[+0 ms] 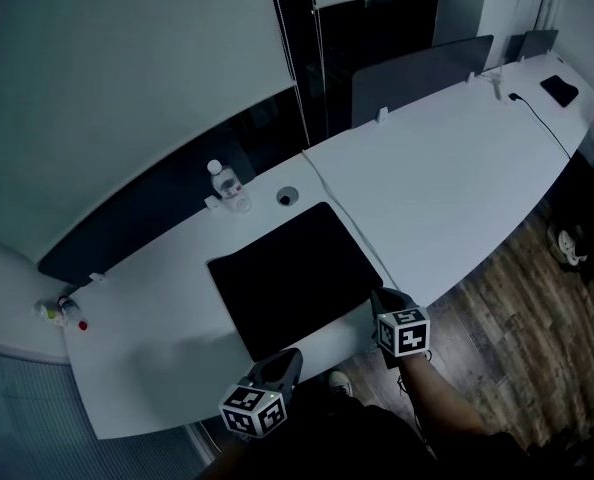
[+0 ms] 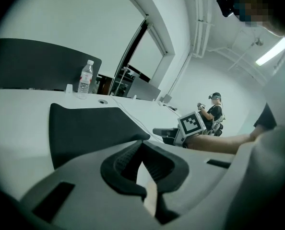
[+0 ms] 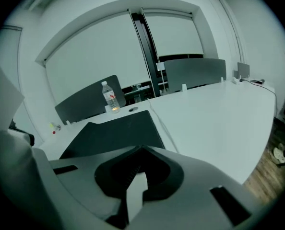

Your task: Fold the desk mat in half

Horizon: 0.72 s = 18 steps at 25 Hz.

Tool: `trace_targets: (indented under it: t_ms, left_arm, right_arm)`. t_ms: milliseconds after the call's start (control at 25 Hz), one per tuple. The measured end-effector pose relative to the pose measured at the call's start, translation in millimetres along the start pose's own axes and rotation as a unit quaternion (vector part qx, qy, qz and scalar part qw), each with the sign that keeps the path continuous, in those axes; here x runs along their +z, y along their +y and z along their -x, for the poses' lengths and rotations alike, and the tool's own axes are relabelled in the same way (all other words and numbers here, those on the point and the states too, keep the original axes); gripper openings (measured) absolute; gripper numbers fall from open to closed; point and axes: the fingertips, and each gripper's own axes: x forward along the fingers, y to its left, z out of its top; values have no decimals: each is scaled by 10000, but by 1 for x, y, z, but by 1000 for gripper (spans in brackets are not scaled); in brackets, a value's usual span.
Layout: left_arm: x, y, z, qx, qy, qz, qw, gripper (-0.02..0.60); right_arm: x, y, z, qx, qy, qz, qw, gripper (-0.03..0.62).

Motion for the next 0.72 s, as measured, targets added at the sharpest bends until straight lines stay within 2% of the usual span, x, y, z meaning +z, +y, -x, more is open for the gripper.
trace_targets:
  t_ms: [200,400,720]
  left_arm:
    - [-4,9,21,278,-117,55,9995,6]
    - [-3,22,40,403,-240,77,9989,6]
    - [-13,47,92,313,-340,102,9989,6]
  right_arm:
    - [6,37,2,435,-130,102,9989,26]
    - [10,80,5,800,-214,243,9963,25]
    - [-1,151,17,931,-256,212,9951,25]
